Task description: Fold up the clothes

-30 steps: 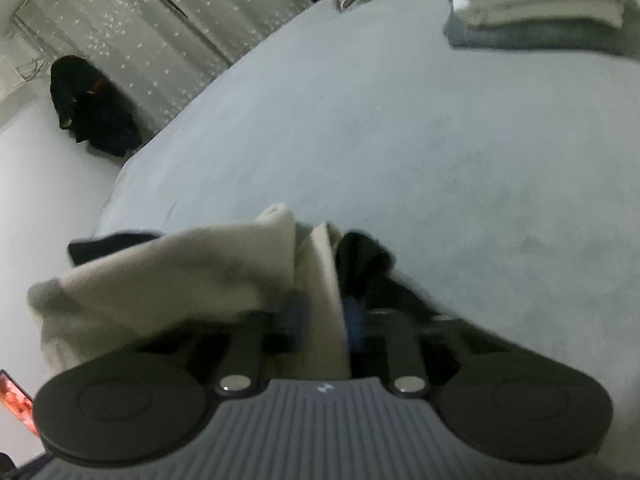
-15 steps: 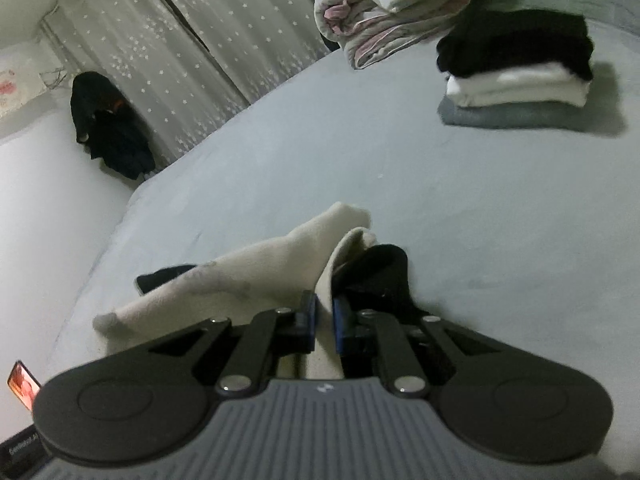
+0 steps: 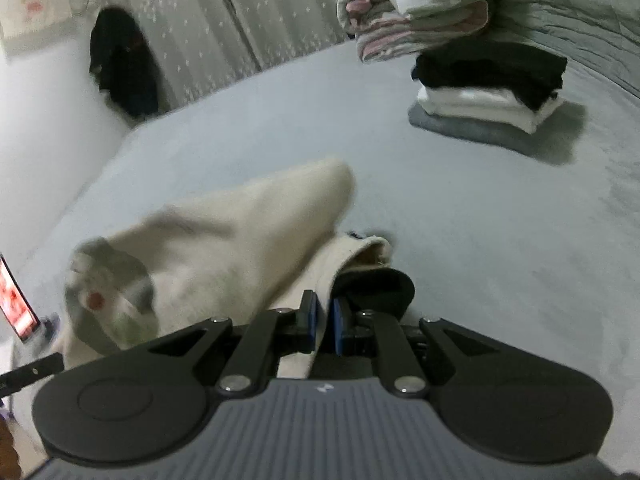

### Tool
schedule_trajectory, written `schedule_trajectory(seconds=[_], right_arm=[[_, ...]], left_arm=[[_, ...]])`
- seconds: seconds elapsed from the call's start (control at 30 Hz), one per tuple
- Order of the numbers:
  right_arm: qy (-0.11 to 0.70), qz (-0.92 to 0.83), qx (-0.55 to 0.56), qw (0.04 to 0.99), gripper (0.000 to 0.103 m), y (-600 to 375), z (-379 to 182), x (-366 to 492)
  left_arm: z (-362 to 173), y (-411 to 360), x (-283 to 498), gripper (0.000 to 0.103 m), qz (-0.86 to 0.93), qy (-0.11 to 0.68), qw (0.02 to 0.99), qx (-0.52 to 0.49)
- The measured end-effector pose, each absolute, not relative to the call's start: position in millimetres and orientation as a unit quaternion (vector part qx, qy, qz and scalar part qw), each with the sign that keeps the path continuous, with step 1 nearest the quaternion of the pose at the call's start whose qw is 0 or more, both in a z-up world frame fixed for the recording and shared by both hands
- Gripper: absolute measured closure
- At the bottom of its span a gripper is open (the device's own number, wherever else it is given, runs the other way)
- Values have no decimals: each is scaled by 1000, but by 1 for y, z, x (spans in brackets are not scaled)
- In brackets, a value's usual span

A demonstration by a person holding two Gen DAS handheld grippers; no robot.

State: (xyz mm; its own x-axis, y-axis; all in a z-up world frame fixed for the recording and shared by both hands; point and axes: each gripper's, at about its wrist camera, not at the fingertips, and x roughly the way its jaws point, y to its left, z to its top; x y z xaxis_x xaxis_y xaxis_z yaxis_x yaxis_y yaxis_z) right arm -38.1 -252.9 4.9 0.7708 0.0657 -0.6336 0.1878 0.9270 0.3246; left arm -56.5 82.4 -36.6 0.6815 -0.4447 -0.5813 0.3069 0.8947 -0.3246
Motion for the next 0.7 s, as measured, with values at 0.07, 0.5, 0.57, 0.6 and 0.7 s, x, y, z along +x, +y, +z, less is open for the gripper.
schedule_trajectory(seconds=[0.07,0.5,0.57,0.6,0.7], right_arm=[[350,-32,173,920,92,-255,-3,-42],[402,-17,164,901,84,-271,-32,-38],[389,-20,181,903,58,-276,-26,-35],[380,-19,190,905,48,-277,-23,-35],[358,-17,199,912,36,-275,-10,-37]], left_arm=[[-46,81,-60,94,-210,357,906,-85],[-55,87,-52,60,-194,369,906,-72],[-52,91,-50,57,-191,363,908,-84],[-50,93,-48,55,-189,360,909,-93],[-47,98,-42,51,-184,355,909,-117]])
